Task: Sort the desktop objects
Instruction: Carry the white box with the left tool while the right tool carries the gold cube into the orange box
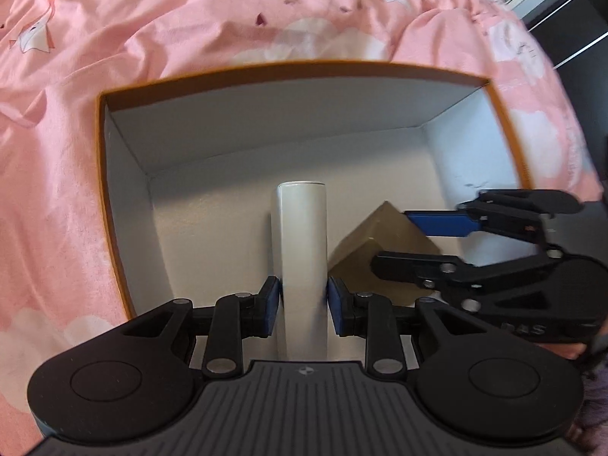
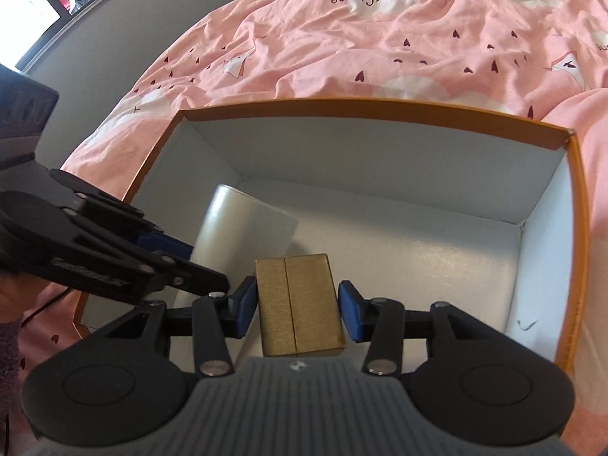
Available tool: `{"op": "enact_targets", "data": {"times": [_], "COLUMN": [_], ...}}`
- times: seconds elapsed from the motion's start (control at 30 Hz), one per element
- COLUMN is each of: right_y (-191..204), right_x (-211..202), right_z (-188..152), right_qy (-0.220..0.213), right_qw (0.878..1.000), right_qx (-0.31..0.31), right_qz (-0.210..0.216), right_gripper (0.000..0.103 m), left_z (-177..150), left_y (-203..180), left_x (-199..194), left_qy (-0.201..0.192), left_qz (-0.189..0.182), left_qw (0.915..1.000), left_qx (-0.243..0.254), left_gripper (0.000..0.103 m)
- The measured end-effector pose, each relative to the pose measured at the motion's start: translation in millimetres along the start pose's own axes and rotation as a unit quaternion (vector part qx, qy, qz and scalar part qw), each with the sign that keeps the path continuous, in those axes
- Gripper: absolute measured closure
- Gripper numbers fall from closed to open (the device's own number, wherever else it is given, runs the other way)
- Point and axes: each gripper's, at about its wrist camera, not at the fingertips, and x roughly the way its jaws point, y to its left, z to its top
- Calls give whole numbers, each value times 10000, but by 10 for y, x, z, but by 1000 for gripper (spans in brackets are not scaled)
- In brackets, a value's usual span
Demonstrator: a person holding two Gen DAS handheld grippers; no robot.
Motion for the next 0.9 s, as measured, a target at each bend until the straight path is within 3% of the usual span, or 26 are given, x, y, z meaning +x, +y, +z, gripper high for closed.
{"op": "enact_targets", "data": {"times": [0.13,0.4,0.47,0.7,0.9], "right_y": [0,-84,-113,-98,-89], "right_x": [46,60,43,65,87], "right_z": [1,2,2,-25,-33], "right_qy": [49,36,30,86,113], "right_qw": [10000,9997,9998,9998,9998], "right_qx": [-16,17,71,90,85], "right_qz": [-8,-222,-203,-133,-141], "right_gripper": [55,55,55,55,56], "left_z": [-70,-42,-34,-63,-160], "left_y": [-92,134,165,-47,-243], "left_x": [99,29,53,53,-86], "left_qy": [-48,-135,-128,-231,-361], "left_qz": [226,-633,-704,241,1113], "left_qw": [9995,9961,9952,9994,9914], "left_qx": [233,-597,-661,-73,590], "left_gripper": [71,72,72,66,66]}}
